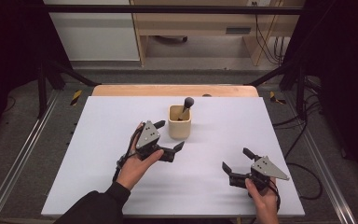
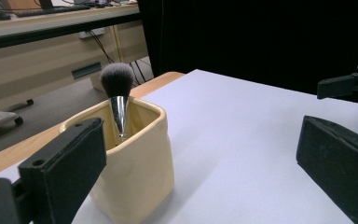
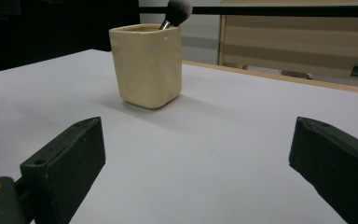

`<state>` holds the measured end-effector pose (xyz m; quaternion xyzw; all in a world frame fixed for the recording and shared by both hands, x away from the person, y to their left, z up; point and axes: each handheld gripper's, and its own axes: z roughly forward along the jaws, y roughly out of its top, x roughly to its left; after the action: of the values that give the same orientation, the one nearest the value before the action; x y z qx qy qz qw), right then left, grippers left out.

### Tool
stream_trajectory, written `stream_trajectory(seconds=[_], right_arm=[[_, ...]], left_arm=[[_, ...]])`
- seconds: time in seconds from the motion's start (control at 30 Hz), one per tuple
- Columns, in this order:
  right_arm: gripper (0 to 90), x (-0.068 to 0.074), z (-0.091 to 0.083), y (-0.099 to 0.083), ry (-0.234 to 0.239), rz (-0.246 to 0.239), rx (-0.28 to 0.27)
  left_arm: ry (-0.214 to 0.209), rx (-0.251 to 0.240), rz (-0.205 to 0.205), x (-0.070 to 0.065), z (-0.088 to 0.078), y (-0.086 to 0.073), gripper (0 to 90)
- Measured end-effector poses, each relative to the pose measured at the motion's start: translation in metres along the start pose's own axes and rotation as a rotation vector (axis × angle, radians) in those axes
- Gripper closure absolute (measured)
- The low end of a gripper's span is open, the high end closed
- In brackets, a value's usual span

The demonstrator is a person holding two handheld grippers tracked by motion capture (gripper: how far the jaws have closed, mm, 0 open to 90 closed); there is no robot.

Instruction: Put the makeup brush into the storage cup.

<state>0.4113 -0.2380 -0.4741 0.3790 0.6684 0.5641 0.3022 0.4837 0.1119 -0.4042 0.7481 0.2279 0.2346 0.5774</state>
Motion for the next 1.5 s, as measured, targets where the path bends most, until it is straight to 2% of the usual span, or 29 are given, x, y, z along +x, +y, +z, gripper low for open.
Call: stream_trajectory(seconds=[1.0, 1.2, 1.5], right_arm=[[3.8, 0.001, 0.000, 0.000, 0.001, -0.001, 0.000], [3.7, 0.001, 0.000, 0.000, 0.000, -0.003, 0.001], [3.7, 0.001, 0.000, -0.001, 0.001, -0.006, 0.002]], left_arm=[[0.025, -0.019, 0.003, 0.008, -0.026, -0.018, 1.3], [0.024, -0.023, 0.017, 0.010, -0.031, -0.022, 1.4], [0.030, -0.027, 0.007, 0.012, -0.037, -0.028, 1.5]])
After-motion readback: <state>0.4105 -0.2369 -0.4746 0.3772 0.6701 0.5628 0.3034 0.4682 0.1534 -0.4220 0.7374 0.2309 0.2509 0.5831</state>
